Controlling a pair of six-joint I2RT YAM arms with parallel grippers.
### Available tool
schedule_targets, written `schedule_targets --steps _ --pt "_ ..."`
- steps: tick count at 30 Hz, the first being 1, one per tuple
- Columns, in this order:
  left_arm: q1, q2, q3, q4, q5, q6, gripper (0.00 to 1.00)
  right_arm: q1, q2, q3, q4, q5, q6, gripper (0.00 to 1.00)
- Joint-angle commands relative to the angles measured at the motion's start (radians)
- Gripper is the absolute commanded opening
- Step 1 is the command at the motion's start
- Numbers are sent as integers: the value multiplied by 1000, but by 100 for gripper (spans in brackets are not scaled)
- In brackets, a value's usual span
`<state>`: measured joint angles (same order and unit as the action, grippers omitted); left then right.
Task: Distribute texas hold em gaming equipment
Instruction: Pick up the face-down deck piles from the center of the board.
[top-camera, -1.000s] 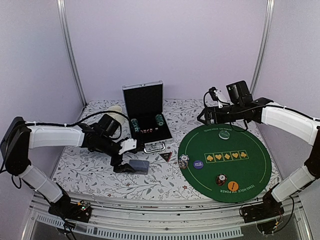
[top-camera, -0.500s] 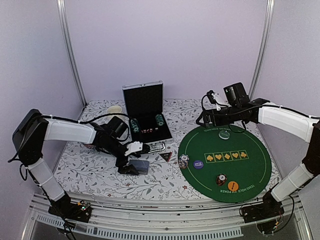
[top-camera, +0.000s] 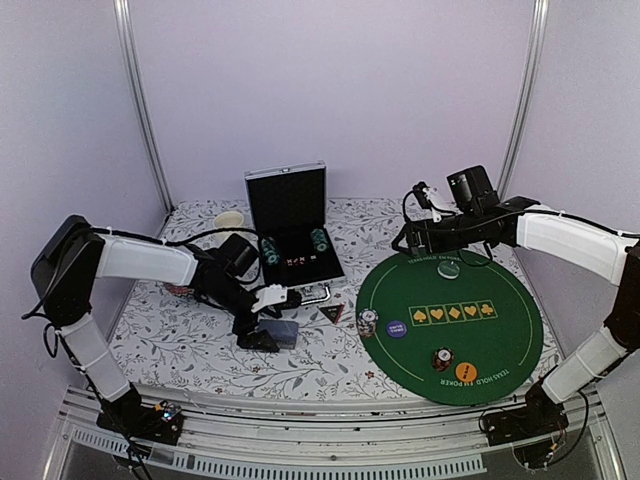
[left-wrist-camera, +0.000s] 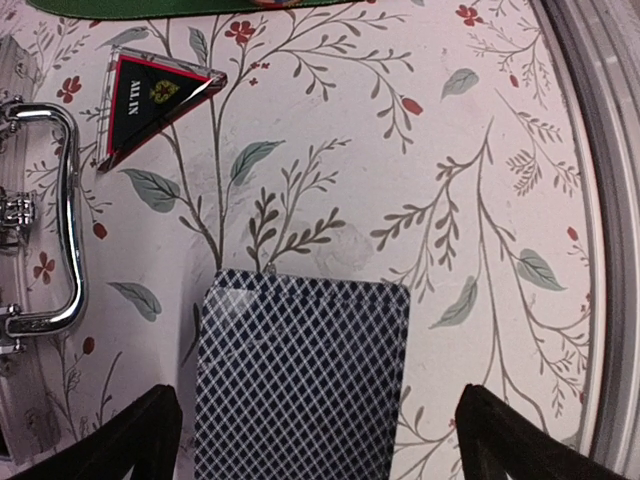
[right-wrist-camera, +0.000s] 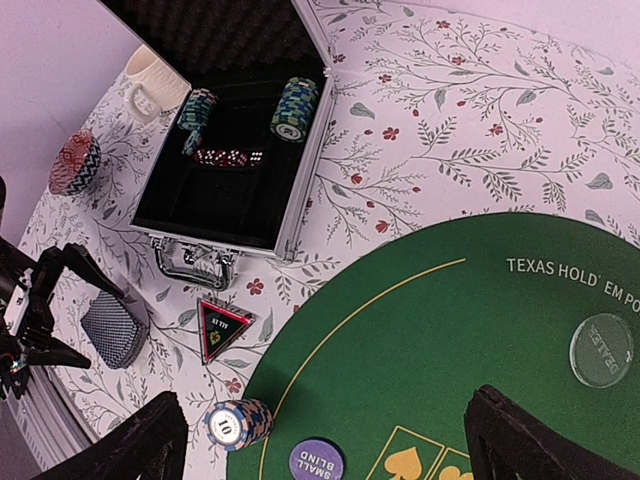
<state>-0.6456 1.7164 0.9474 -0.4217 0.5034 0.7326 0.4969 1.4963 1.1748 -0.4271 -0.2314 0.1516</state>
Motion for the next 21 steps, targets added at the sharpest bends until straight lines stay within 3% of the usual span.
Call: schedule_targets --steps 1,21 --pt "-2 33 36 0 -30 12 98 -3 -1 25 -14 -18 -16 99" --pt "-28 91 7 48 -163 76 95 -3 7 23 -22 -46 -1 99"
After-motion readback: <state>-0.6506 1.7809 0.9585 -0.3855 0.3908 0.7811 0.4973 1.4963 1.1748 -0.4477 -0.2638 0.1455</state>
